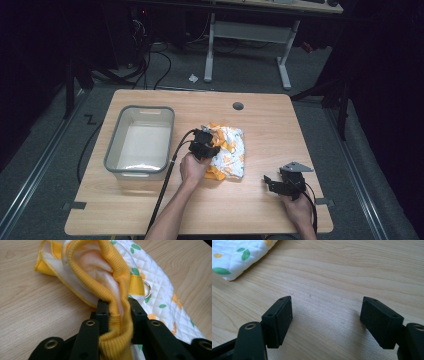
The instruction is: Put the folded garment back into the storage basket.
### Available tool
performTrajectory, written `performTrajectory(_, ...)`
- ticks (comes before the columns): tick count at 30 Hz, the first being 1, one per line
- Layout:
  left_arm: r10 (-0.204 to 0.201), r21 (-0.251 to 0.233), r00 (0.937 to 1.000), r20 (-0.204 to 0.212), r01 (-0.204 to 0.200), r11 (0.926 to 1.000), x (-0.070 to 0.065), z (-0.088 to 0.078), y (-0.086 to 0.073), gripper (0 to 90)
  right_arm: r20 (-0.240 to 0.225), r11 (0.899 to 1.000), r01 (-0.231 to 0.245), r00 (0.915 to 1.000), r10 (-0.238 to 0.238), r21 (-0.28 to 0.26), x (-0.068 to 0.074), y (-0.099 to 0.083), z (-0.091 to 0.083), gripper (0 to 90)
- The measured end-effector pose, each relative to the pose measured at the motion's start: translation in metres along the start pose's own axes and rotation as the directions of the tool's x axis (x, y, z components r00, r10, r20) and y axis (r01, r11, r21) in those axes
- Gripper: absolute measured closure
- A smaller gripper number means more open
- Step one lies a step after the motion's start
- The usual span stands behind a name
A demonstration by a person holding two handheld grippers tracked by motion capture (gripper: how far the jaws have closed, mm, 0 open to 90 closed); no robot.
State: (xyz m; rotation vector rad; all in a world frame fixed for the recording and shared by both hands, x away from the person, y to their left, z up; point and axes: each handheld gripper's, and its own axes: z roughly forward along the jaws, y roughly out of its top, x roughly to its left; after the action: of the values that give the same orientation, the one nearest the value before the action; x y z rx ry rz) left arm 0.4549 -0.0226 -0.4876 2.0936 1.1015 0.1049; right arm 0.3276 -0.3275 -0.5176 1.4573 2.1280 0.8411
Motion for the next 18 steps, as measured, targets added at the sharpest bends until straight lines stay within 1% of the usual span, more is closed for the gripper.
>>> performTrajectory(6, 0.018, -0.019, 0.9997, 0.013, -0.018, 0.9997, -0.003, -0.013, 0.002, 74.5, -0.001, 1.0, 0.002, 1.0, -0.002, 0.0, 0.0, 0.0, 0.0, 26.3)
performTrajectory(11, 0.009, -0.043, 0.9992, 0.039, -0.007, 0.9991, -0.003, -0.023, 0.004, 74.7, -0.001, 1.0, 0.001, 1.0, -0.001, 0.0, 0.0, 0.0, 0.0, 26.3)
performTrajectory(14, 0.017, -0.06, 0.9988, 0.045, -0.015, 0.9981, -0.004, -0.033, 0.005, 74.7, -0.001, 1.0, 0.002, 1.0, -0.002, 0.0, 0.0, 0.0, 0.0, 26.3)
performTrajectory(18, 0.022, -0.075, 0.9985, 0.051, -0.018, 0.997, -0.005, -0.039, 0.006, 74.7, -0.001, 1.0, 0.001, 1.0, -0.001, 0.0, 0.0, 0.0, 0.0, 26.3)
